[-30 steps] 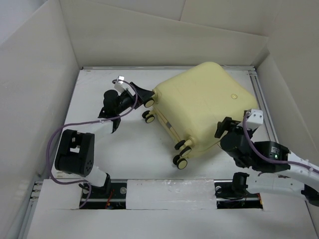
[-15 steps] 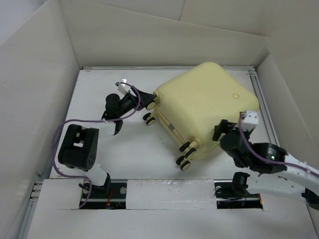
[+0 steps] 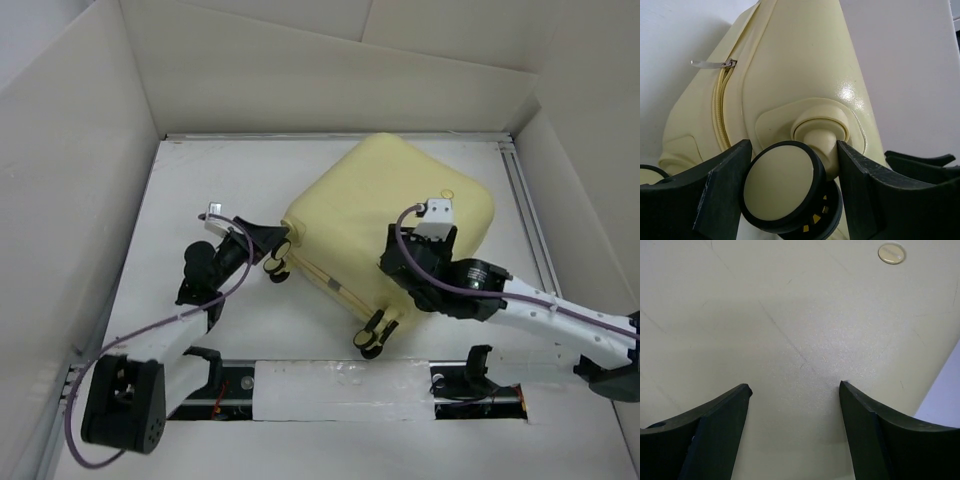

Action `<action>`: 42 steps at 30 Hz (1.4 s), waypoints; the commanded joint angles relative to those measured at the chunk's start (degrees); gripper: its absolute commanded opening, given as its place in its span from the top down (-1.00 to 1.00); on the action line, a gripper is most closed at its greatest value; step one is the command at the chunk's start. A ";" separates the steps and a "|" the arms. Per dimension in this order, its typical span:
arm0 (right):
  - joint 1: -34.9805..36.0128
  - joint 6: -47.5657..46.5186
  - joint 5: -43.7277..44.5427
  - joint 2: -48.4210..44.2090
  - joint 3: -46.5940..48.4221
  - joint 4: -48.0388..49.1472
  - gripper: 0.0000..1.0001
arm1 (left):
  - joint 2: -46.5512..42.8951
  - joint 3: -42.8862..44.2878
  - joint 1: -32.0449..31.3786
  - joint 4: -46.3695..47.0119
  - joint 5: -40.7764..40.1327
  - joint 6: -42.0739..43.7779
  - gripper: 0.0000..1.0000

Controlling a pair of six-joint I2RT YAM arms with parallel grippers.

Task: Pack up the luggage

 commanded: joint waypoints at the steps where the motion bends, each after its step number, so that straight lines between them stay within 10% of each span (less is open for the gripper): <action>1: -2.50 -9.07 -6.91 -3.37 1.02 10.88 -0.55 | -10.74 -1.80 1.71 -5.34 -6.68 2.51 1.00; 8: -24.02 -8.85 -8.86 -18.29 -10.57 10.83 -0.39 | -26.14 -3.14 2.24 -15.65 -9.69 4.45 1.00; 12: -37.98 -10.77 -12.79 -24.82 -16.38 13.19 0.45 | -24.74 -4.09 2.24 -12.93 -5.82 4.46 1.00; 18: -45.50 -14.90 -36.24 -11.05 -23.40 26.15 0.99 | -22.20 -5.94 2.24 -8.89 -4.76 4.45 1.00; 23: -40.06 -15.00 -49.53 -8.13 -29.75 47.80 1.00 | -21.05 -5.94 1.63 -6.60 -1.51 3.93 1.00; 35: -43.55 -25.19 -68.25 22.72 7.50 53.02 0.90 | -20.52 -4.19 -0.49 -5.10 3.59 3.93 1.00; 42: -42.16 -25.90 -62.04 1.10 -7.82 52.66 0.32 | -21.05 -3.66 -0.49 -5.63 4.12 4.45 1.00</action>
